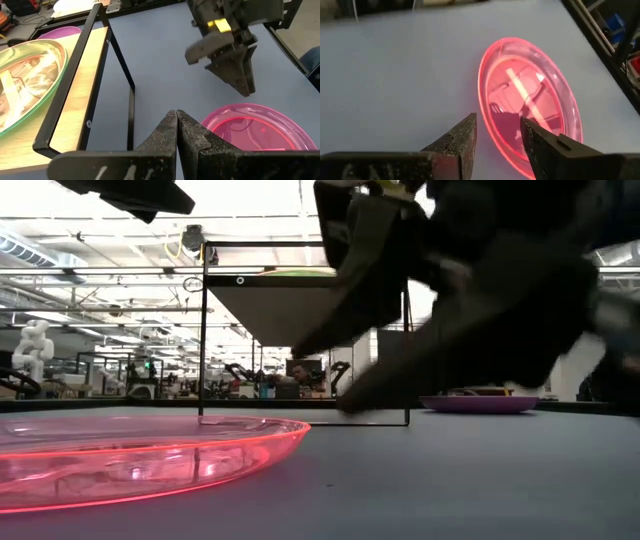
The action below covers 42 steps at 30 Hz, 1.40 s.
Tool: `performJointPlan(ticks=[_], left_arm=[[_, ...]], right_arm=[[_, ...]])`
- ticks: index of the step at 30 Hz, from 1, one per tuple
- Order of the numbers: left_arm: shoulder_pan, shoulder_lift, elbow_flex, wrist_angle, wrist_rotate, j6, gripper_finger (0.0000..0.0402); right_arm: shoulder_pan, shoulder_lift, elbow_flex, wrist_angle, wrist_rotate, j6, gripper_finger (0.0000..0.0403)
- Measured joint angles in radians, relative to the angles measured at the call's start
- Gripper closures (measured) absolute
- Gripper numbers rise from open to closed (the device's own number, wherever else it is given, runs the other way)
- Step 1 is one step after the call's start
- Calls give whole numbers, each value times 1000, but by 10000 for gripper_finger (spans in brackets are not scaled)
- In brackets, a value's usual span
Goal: Place and stack plates onto a shelf
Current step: Stack the light pink plate on top of the orange plate on the shelf
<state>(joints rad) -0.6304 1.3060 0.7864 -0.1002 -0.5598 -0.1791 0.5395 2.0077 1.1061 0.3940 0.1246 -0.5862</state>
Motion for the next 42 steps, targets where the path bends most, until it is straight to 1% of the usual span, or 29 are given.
performJointPlan(ticks=[3, 7, 16, 24, 27, 36, 40, 42], left_arm=[[0, 0, 0, -1, 0, 0, 399], [0, 0, 0, 0, 0, -3, 399], [0, 0, 0, -1, 0, -1, 399], [0, 0, 0, -1, 0, 0, 399], [0, 0, 0, -1, 0, 0, 399], [0, 0, 1, 0, 0, 0, 399], [0, 0, 1, 0, 0, 0, 399], [0, 0, 1, 0, 0, 0, 399]], right_arm=[[-3, 35, 0, 31, -8, -59, 270], [-2, 59, 0, 81, 1, -91, 271], [-34, 67, 1, 73, 25, -97, 271], [-61, 70, 2, 54, -14, -127, 275], [-64, 70, 2, 49, -24, -135, 292], [-81, 71, 2, 24, -52, -130, 372], [-83, 71, 2, 22, -52, -124, 397], [-87, 71, 1, 22, -65, -113, 401]])
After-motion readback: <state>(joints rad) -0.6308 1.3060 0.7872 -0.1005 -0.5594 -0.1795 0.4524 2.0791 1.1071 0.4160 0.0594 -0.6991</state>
